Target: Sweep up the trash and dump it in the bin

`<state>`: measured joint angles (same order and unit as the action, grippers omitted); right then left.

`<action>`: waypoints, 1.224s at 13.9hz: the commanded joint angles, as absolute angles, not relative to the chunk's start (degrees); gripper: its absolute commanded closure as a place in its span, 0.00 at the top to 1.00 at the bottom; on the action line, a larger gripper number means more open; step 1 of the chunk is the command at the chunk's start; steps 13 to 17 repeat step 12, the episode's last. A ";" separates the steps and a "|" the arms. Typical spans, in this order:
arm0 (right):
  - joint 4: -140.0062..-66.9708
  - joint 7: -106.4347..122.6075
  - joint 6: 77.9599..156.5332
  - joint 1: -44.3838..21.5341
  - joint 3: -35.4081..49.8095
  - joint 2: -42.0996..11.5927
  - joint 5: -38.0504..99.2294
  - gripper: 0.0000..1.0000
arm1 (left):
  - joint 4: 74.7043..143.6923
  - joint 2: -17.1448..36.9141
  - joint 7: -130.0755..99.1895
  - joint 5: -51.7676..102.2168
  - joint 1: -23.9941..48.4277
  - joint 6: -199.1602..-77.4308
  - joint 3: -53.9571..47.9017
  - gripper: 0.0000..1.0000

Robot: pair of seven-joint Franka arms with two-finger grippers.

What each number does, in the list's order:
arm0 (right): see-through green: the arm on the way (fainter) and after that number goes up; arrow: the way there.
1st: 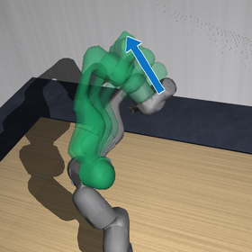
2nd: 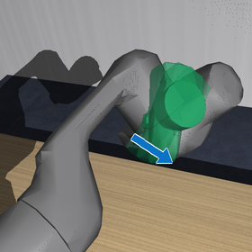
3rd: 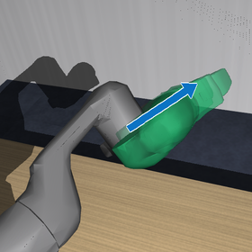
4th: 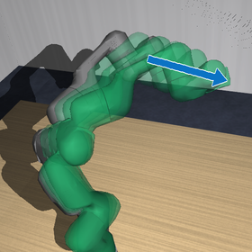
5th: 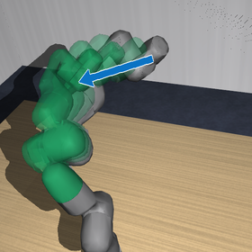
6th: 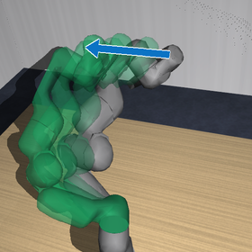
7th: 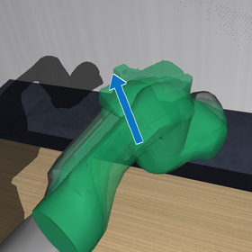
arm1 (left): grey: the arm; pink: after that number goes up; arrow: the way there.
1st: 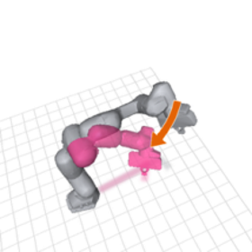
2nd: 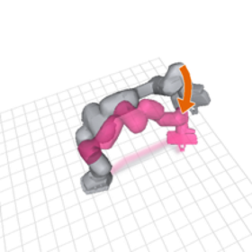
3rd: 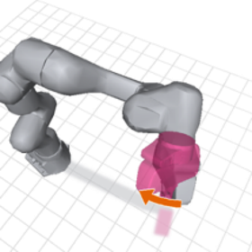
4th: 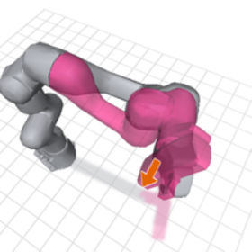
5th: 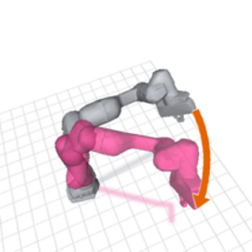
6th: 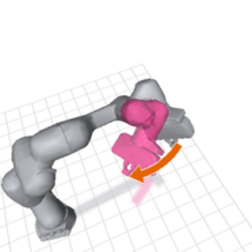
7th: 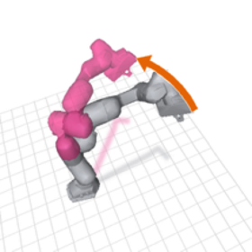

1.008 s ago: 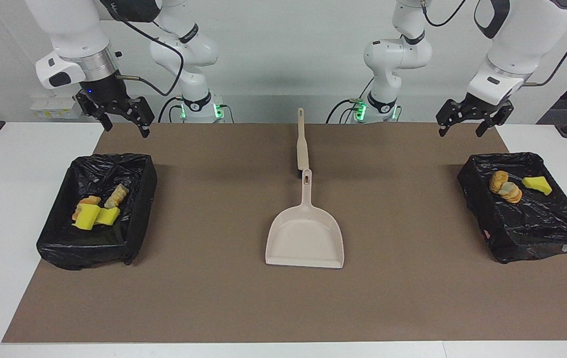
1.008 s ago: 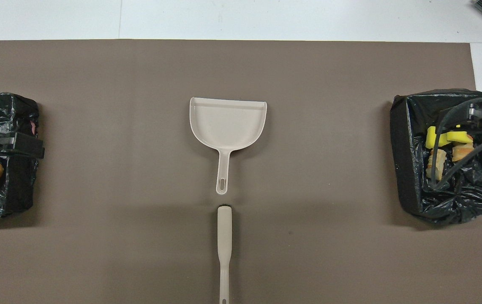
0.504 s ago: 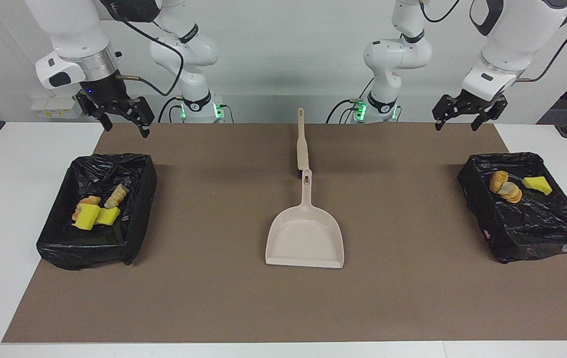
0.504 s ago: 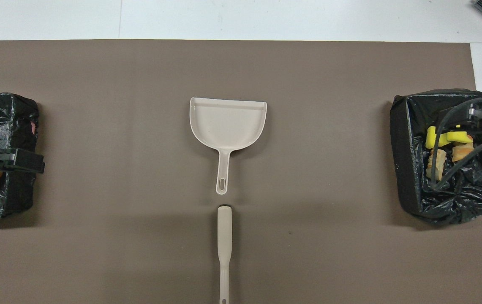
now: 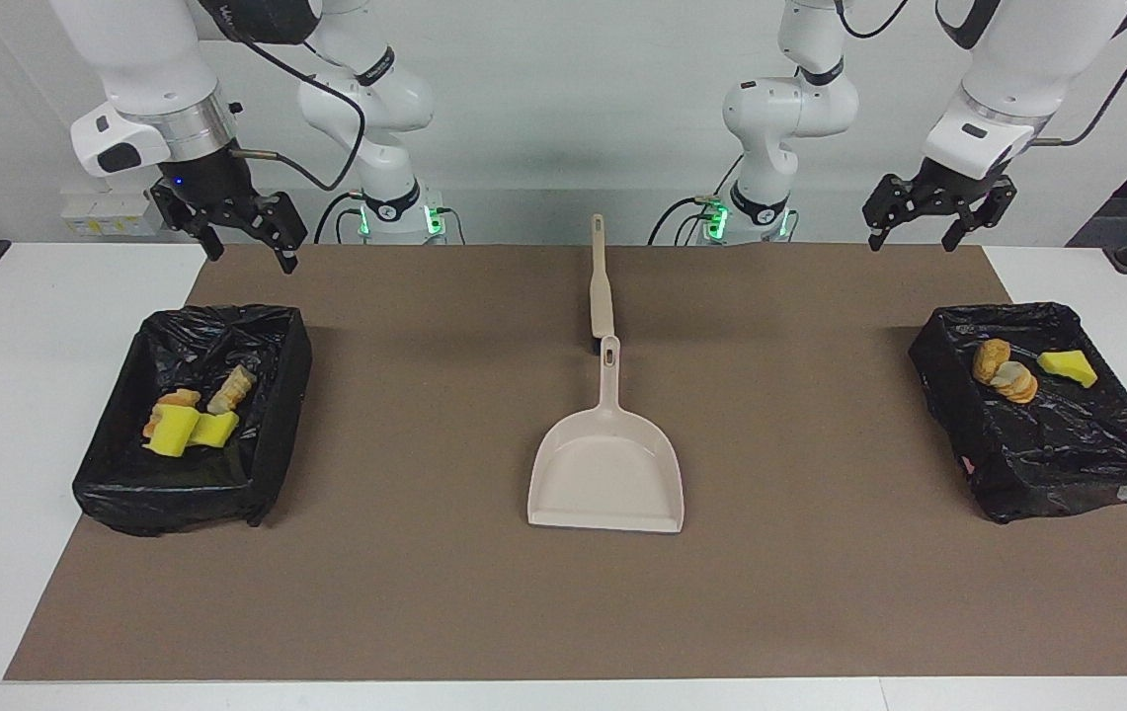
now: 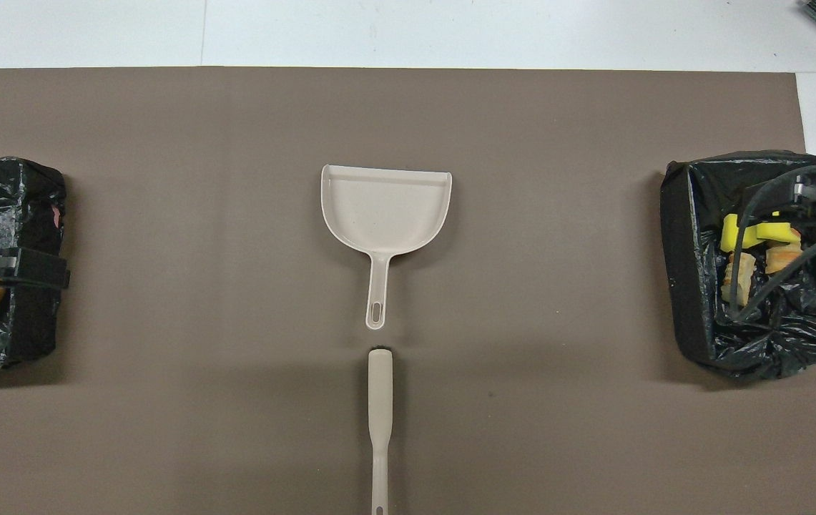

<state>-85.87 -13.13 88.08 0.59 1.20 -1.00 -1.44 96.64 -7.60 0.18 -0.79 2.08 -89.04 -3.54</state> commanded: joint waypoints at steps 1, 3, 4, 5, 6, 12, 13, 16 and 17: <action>-86.84 -12.48 88.51 1.32 1.49 -0.26 -0.70 1.00 | 95.28 -7.74 -0.53 -0.18 2.72 -89.82 -3.34 1.00; -86.84 -12.48 88.51 1.32 1.49 -0.26 -0.70 1.00 | 95.36 -7.73 -0.79 0.26 2.72 -90.09 -3.34 1.00; -86.84 -12.48 88.51 1.32 1.49 -0.26 -0.70 1.00 | 95.36 -7.73 -1.23 0.87 2.72 -90.17 -3.43 1.00; -86.84 -12.48 88.51 1.32 1.49 -0.26 -0.70 1.00 | 95.45 -7.73 -1.23 1.31 2.72 -90.18 -3.34 1.00; -86.84 -12.48 88.59 1.32 1.49 -0.26 -0.70 1.00 | 95.62 -7.82 -1.23 1.41 2.72 -90.18 -3.43 1.00; -86.84 -12.48 88.59 1.32 1.49 -0.26 -0.70 1.00 | 95.54 -8.00 -0.97 1.14 2.20 -89.03 -3.43 1.00; -86.84 -12.48 88.59 1.32 1.49 -0.26 -0.70 1.00 | 95.54 -8.00 -0.97 1.14 2.20 -89.03 -3.43 1.00; -86.84 -12.48 88.59 1.32 1.49 -0.26 -0.70 1.00 | 95.54 -8.00 -0.97 1.14 2.20 -89.03 -3.43 1.00; -86.84 -12.48 88.59 1.32 1.49 -0.26 -0.70 1.00 | 95.54 -8.00 -0.97 1.14 2.20 -89.03 -3.43 1.00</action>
